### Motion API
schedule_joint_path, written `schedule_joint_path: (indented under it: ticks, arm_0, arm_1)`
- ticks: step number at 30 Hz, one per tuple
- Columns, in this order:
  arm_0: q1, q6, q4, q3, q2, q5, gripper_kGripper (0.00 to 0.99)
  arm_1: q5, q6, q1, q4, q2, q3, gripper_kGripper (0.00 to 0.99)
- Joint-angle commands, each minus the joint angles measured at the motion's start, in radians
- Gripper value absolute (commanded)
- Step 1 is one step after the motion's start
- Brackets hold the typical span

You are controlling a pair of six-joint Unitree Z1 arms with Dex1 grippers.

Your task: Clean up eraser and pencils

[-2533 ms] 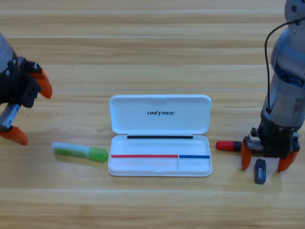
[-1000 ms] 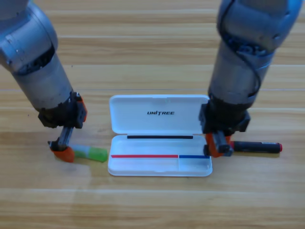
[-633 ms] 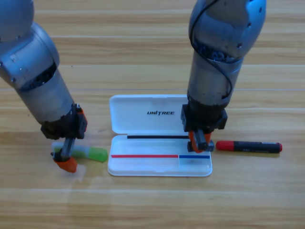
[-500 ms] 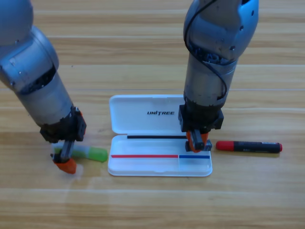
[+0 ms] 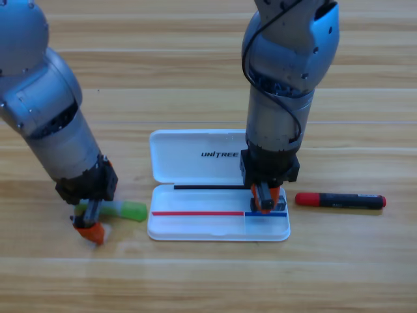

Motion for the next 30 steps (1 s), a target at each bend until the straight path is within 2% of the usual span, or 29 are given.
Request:
schedule_joint_path:
  ticks: [1,7,10,12,14,18,19,24,25,27,28,29,30]
  arm_0:
    - [0.015,-0.006,-0.012,0.019,0.043,-0.012,0.845]
    - [0.015,-0.008,-0.02,0.026,0.055,-0.012,0.824]
    - [0.015,-0.006,-0.021,0.026,0.059,-0.01,0.772]
    - [0.015,-0.006,-0.021,0.025,0.062,-0.01,0.749]
    - [0.015,-0.003,-0.021,0.022,0.063,-0.01,0.68]
    - [0.015,0.0,-0.018,0.016,0.069,-0.008,0.586]
    - [0.015,0.0,-0.016,0.016,0.071,-0.007,0.586]
    - [0.015,-0.002,-0.006,0.009,0.075,0.001,0.565]
    - [0.015,0.0,0.002,0.003,0.075,0.002,0.523]
    - [0.015,0.0,0.014,-0.004,0.075,0.004,0.505]
    - [0.014,0.0,0.016,-0.006,0.074,0.007,0.505]
    - [0.015,0.0,0.019,-0.007,0.072,0.007,0.502]
    - [0.014,0.001,0.023,-0.011,0.072,0.007,0.456]
  arm_1:
    - [-0.005,-0.006,0.018,0.012,0.066,0.001,0.0]
    - [-0.005,-0.005,0.018,0.013,0.065,0.015,0.0]
    - [0.001,-0.005,0.018,0.02,0.062,0.018,0.0]
    - [0.001,-0.005,0.018,0.03,0.062,0.018,0.086]
    - [0.006,-0.005,0.018,0.038,0.06,0.018,0.176]
    - [0.006,-0.005,0.018,0.046,0.057,0.021,0.449]
    - [0.006,-0.005,0.018,0.046,0.055,0.021,0.48]
    - [0.01,-0.005,0.018,0.046,0.042,0.023,0.488]
    - [0.01,-0.005,0.018,0.05,0.032,0.024,0.526]
    - [0.01,-0.005,0.018,0.063,0.002,0.029,0.735]
    - [0.01,-0.005,0.018,0.067,-0.021,0.038,0.795]
    - [0.01,-0.005,0.018,0.075,-0.047,0.047,0.807]
    - [0.01,-0.005,0.018,0.079,-0.075,0.062,0.807]
